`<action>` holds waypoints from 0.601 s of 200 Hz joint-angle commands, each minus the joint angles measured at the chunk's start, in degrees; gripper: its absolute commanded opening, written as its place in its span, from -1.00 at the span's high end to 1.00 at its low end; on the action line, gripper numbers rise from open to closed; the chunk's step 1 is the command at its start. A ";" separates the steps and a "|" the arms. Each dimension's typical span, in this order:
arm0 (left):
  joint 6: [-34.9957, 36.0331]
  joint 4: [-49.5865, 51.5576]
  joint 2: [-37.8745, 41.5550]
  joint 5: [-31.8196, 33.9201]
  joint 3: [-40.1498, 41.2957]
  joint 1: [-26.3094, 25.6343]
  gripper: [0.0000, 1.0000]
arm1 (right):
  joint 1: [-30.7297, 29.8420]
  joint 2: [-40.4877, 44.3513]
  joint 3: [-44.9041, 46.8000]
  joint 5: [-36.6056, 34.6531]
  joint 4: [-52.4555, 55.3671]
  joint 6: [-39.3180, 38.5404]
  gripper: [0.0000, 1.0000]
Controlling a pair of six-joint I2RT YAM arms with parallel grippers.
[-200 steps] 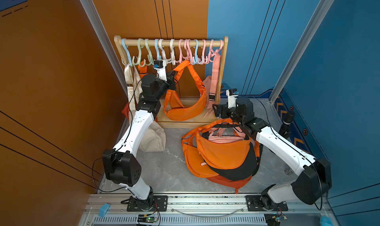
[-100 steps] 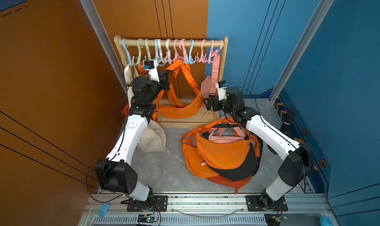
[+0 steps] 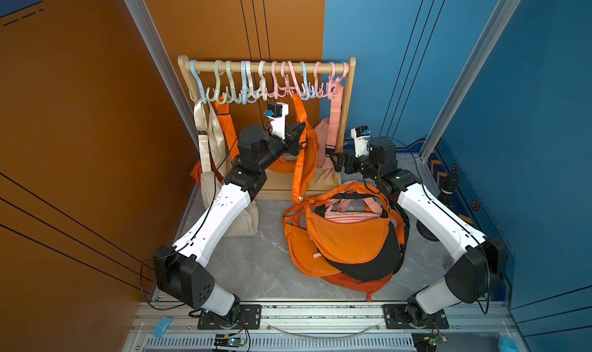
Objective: Take the bag off the hook
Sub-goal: Adjust the bag at the hook.
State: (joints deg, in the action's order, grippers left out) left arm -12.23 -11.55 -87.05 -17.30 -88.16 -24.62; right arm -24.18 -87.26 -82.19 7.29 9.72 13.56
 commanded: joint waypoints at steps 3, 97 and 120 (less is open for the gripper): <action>3.20 1.29 -2.69 0.39 -4.74 -3.75 1.00 | 2.41 3.99 2.78 -1.61 2.93 2.27 -0.98; 2.25 1.35 -21.19 5.59 -22.57 -8.30 1.00 | 7.50 15.97 11.22 0.40 5.67 4.08 -1.00; 1.39 1.36 -24.85 6.75 -26.09 -8.51 1.00 | 7.19 17.36 12.71 0.88 4.99 3.93 -1.00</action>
State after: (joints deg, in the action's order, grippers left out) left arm -10.00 -10.00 -109.54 -12.45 -109.93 -32.29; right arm -16.56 -71.77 -71.33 6.61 14.52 16.60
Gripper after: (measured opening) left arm 0.046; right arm 0.997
